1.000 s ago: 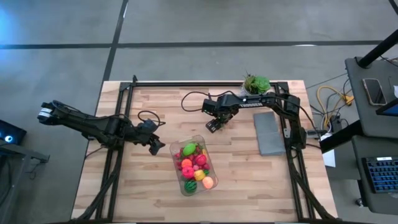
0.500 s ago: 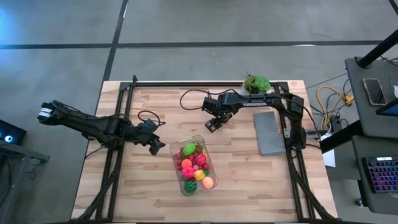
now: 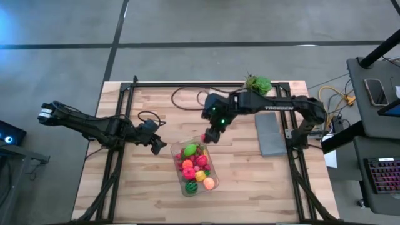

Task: Pick and placing Produce into tupperware
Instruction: Put the red strawberry into the transparent bin

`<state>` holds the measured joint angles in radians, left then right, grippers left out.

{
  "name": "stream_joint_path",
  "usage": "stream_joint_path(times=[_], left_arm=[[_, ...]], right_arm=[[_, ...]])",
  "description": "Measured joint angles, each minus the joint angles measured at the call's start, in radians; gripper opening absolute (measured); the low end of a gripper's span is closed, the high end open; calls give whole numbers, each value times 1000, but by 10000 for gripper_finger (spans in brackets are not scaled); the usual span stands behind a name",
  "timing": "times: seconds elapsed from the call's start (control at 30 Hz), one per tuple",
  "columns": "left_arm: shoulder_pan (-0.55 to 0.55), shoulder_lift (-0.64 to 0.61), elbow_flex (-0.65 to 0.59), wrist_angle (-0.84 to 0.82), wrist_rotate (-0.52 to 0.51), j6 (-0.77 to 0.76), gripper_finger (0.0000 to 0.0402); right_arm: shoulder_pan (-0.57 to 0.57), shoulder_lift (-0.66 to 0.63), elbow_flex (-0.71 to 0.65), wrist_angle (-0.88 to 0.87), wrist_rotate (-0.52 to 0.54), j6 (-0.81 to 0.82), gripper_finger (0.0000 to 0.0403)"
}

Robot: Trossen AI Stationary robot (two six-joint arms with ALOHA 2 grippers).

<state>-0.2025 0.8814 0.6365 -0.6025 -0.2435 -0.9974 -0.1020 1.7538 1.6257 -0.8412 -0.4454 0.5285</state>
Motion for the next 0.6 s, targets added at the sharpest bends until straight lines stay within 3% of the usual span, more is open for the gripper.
stream_joint_path(times=[0.33, 0.6], left_arm=[[0, 2, 0, 63, 2, -18, 267], [0, 1, 4, 108, 14, -17, 267]], right_arm=[[157, 121, 66, 39, -22, 58, 199], [222, 237, 172, 31, 51, 48, 252]])
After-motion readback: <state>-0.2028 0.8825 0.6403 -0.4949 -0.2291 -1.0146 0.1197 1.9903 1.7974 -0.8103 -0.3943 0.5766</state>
